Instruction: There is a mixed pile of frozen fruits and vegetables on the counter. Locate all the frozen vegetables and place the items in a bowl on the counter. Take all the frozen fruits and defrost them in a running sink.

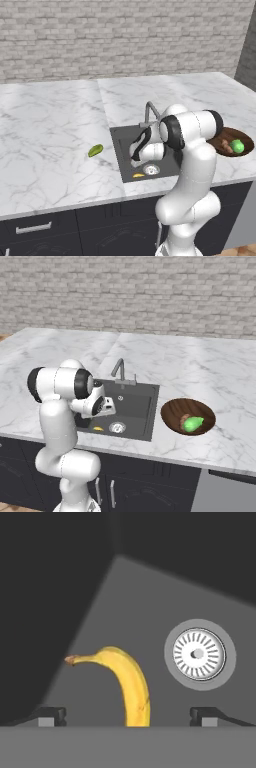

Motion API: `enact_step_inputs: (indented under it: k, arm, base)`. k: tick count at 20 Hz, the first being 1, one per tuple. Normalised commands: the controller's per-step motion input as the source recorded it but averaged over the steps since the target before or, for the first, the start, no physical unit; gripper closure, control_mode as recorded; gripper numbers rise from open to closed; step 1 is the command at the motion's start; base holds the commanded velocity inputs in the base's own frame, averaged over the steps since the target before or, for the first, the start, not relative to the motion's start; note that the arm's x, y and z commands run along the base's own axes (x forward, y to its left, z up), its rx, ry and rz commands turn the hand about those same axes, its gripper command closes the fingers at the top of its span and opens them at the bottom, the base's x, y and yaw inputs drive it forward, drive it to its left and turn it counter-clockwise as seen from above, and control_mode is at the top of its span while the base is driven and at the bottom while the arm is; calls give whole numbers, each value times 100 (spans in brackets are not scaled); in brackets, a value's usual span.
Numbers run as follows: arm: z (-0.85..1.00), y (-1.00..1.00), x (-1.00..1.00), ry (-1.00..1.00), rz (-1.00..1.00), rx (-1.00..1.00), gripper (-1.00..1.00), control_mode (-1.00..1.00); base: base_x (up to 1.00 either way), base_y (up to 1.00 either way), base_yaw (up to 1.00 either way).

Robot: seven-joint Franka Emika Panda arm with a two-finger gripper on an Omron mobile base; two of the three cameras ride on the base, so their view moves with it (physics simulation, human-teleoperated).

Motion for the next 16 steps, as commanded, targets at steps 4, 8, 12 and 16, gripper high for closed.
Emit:
enact_step_inputs:
  k: [4,8,12,16]
  arm:
    - [51,1,-2,-2,0,1,-100,-100]
    - [43,0,-10,-3,-3,3,-100,-100]
    - [43,0,-6,-3,-6,4,-100,-100]
    - [45,8,-1,-4,-7,2,-100,-100]
  base:
    - [0,0,0]
    - [0,0,0]
    - [0,0,0]
    - [0,0,0]
